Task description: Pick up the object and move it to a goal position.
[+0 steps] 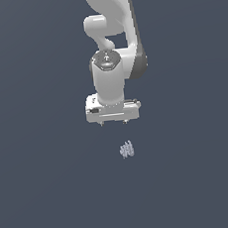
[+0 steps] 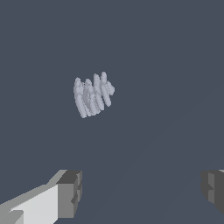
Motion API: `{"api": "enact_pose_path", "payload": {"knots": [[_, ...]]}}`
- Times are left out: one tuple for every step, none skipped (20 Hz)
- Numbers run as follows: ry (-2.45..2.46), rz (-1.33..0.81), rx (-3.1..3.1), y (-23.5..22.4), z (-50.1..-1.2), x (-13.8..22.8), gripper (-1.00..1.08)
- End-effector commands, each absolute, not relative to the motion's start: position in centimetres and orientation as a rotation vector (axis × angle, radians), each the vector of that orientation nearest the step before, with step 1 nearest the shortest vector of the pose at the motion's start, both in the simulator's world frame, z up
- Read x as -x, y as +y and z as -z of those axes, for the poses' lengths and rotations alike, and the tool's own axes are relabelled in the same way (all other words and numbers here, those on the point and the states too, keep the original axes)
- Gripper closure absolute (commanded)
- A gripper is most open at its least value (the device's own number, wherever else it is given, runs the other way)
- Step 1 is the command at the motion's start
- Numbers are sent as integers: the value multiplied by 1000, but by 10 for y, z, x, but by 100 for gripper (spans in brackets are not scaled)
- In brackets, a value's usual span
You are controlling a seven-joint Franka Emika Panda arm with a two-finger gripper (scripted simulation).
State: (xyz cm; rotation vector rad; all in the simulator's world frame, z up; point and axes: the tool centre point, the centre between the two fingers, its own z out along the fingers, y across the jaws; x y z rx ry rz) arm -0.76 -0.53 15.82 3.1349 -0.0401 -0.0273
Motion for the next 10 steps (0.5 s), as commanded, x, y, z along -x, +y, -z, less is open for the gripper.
{"api": "enact_pose_path", "payload": {"knots": [[-40,27,-3135,-5,-158,8,-92],[-40,27,-3134,-6,-158,7,-92],[-39,24,-3133,-6,-159,7,-92],[-39,21,-3130,-7,-159,6,-92],[-37,16,-3126,-8,-160,5,-92],[-36,10,-3121,-10,-161,4,-92],[-34,3,-3115,-11,-162,3,-92],[-33,-2,-3111,-13,-162,1,-92],[-32,-6,-3107,-14,-163,1,-92],[-31,-9,-3105,-14,-163,0,-92]]}}
